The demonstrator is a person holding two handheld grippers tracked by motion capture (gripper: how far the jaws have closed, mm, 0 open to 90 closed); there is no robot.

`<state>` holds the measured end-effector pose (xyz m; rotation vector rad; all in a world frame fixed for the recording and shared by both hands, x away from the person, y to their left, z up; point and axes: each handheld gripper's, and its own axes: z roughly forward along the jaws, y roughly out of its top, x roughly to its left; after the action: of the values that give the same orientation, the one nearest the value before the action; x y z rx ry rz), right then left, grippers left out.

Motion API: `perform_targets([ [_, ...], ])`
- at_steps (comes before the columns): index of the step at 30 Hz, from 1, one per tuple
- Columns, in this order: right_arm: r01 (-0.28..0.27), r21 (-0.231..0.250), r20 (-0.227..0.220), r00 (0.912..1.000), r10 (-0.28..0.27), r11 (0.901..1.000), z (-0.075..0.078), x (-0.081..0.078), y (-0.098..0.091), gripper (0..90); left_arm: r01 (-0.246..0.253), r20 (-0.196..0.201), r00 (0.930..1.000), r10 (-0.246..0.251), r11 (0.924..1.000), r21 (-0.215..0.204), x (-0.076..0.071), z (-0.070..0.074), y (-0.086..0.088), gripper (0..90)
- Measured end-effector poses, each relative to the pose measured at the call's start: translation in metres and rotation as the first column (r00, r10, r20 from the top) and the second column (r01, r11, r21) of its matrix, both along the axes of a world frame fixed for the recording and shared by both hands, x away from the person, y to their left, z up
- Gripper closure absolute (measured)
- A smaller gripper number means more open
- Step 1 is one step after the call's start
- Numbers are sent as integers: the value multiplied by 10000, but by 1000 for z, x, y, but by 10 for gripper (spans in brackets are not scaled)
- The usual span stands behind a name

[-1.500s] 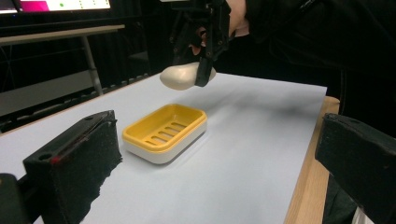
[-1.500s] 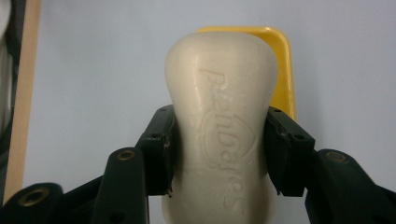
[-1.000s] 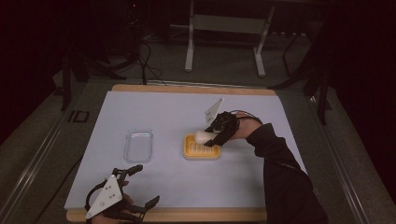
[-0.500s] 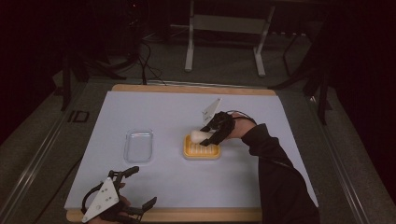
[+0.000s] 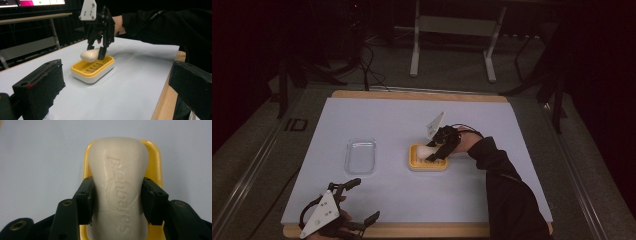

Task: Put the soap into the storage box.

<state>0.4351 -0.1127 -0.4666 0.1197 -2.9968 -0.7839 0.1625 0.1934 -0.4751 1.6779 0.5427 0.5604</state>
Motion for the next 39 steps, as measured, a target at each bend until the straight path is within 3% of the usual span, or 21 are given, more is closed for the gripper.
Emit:
perform_targets([
  [11, 35, -209, 4, 10000, -35, 9998, -18, 3, 2, 496, 3, 2, 10000, -3, 10000, -5, 0, 0, 0, 2],
  [21, 401, -418, -141, 9991, -407, 9983, -30, 7, 4, 495, 19, -36, 10000, -19, 10000, -15, 0, 0, 0, 2],
  [24, 575, -423, -92, 9983, -579, 9975, -30, 7, 4, 492, 80, -73, 9999, -80, 10000, 46, 0, -1, 0, 2],
  [33, 327, -798, -51, 9994, -332, 9963, -27, 1, 8, 475, 88, -62, 9999, -88, 10000, 39, 0, -1, -1, 2],
  [39, 535, -420, 137, 9985, -530, 9977, -11, 2, 4, 454, 114, -88, 9999, -113, 9999, 59, 1, -1, -1, 2],
])
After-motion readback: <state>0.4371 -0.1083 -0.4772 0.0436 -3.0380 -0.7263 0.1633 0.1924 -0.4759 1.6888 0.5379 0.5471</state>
